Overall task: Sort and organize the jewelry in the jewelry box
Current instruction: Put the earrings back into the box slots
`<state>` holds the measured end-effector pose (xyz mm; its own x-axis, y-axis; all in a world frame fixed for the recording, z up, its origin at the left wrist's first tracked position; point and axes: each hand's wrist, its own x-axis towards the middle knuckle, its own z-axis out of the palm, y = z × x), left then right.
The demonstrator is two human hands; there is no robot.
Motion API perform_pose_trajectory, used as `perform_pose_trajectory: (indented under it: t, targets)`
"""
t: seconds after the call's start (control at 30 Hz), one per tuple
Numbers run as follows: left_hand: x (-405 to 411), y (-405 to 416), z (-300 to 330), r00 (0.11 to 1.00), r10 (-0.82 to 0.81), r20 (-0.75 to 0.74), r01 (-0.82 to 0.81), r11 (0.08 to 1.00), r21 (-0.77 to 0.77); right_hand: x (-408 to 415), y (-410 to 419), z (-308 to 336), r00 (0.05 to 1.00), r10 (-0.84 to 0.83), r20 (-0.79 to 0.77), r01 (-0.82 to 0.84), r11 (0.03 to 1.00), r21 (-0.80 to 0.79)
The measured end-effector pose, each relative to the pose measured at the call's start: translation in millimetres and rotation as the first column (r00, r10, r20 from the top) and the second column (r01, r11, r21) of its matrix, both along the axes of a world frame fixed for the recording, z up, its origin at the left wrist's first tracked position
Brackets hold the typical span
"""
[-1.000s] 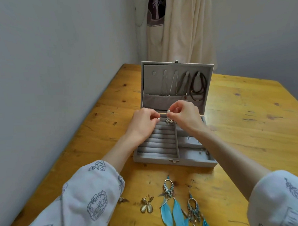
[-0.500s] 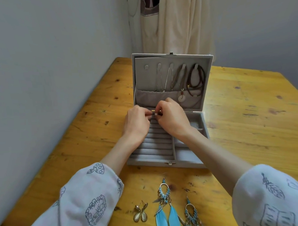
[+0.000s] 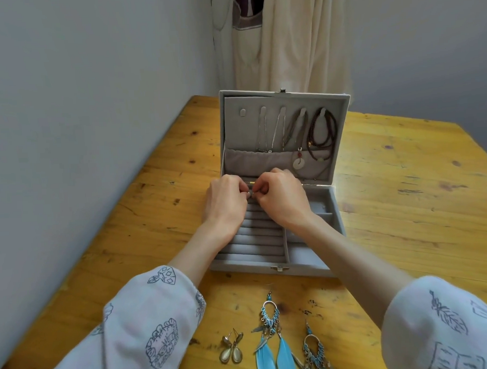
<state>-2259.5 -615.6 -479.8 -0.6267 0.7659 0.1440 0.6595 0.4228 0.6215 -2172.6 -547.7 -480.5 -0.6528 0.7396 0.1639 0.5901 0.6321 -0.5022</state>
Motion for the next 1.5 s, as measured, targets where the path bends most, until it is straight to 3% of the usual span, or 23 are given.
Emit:
perform_pose_trajectory:
  t: [0.2,0.47,0.63,0.73,0.9,1.07,1.27,1.5]
  targets:
    - [1,-7,1,0.999,-0.029,-0.022,0.029,0.999,-0.024,3,1,3,1.000,-0.024,0.005,0.024,1.000,-0.019]
    - [2,-43,26,0.989,-0.128,0.069,0.125,0.991,0.038,19,-12,8,0.998,-0.018,-0.055,0.015,0.999,-0.051]
    - [11,-102,39,0.960,-0.256,0.111,0.269,0.955,-0.125,52,-63,19,0.989,0.055,-0.134,-0.067,0.994,-0.085]
    - [24,-137,38,0.941,-0.314,0.127,0.335,0.919,-0.207,83,-94,21,0.987,0.114,-0.117,-0.130,0.982,-0.138]
    - [52,-168,27,0.931,-0.331,0.152,0.359,0.904,-0.230,130,-122,12,0.997,0.081,-0.016,-0.083,0.973,-0.215]
    - [56,-189,14,0.961,-0.252,0.116,0.275,0.921,-0.277,146,-141,5,0.997,0.079,0.025,-0.074,0.984,-0.162]
    - [41,-209,15,0.983,-0.156,0.097,0.177,0.947,-0.267,122,-160,-1,0.978,0.182,0.102,-0.182,0.983,-0.003]
    - [38,-216,10,0.982,-0.151,0.111,0.175,0.952,-0.251,99,-164,-5,0.963,0.174,0.208,-0.193,0.978,0.076]
